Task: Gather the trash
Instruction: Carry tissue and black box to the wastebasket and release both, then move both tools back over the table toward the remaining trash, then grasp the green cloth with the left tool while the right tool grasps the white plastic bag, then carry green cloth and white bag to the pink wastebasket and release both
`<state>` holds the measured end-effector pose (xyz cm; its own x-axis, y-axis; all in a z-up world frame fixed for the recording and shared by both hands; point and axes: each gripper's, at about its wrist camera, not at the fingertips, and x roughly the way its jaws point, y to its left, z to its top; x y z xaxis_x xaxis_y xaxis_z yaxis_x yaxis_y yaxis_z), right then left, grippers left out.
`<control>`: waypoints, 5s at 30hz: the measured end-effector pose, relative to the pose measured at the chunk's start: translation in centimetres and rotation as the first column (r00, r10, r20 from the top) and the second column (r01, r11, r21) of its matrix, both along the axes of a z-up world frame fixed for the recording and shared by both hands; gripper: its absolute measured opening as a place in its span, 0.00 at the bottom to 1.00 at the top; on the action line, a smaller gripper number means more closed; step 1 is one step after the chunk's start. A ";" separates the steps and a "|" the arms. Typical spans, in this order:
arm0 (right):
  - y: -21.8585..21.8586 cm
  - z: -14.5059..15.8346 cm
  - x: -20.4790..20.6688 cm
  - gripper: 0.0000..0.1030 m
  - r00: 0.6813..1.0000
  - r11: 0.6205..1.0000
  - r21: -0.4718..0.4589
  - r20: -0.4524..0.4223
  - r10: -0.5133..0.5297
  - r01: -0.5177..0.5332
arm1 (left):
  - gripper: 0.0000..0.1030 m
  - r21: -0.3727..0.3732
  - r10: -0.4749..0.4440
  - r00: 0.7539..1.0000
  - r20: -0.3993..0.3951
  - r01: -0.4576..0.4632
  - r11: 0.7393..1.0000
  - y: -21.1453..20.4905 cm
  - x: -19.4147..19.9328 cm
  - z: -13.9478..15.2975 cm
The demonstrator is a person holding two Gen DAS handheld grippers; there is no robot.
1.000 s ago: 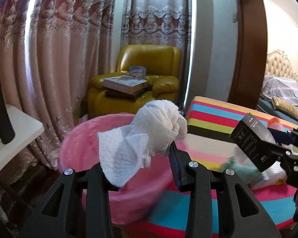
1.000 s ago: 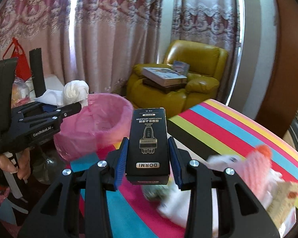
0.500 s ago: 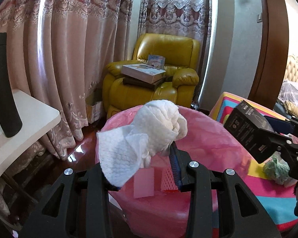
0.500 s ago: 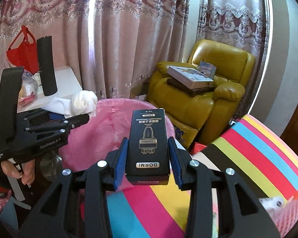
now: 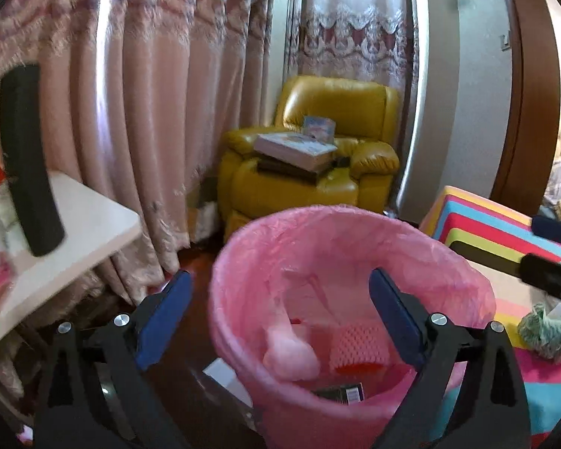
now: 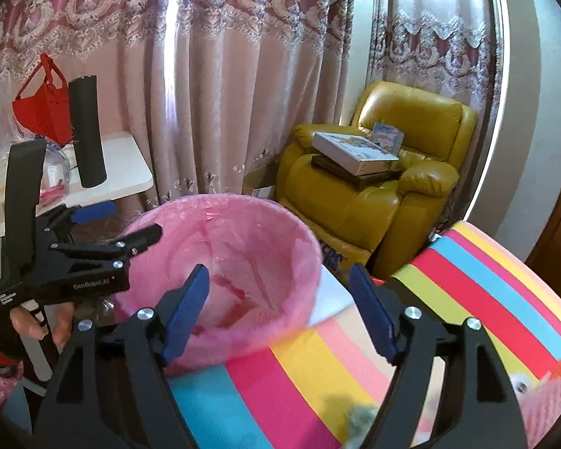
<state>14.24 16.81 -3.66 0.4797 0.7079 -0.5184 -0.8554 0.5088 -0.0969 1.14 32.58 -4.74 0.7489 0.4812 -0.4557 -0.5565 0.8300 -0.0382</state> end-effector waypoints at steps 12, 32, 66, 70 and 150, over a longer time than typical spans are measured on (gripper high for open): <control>-12.5 0.7 -1.9 0.83 0.985 0.985 0.038 0.034 -0.167 0.166 | 0.87 0.060 -0.140 0.988 0.065 0.136 0.989 -8.9 -0.8 1.0; -35.2 -0.8 -1.4 0.86 0.810 0.800 0.134 -0.042 -0.585 0.585 | 0.87 0.011 -0.550 0.835 -0.023 0.550 0.835 -25.2 4.1 -1.4; -36.9 -3.5 -0.2 0.86 0.739 0.733 0.092 -0.111 -0.665 0.674 | 0.87 -0.067 -0.419 0.907 -0.039 0.416 0.907 -20.1 4.8 -3.3; -33.5 -3.2 -1.5 0.83 0.822 0.820 0.064 -0.065 -0.565 0.569 | 0.87 -0.092 -0.395 0.918 -0.038 0.390 0.916 -19.1 4.5 -3.4; -27.2 -2.4 -4.6 0.35 0.892 0.893 0.060 0.049 -0.449 0.446 | 0.31 0.048 -0.506 0.861 0.047 0.504 0.862 -23.4 1.2 0.3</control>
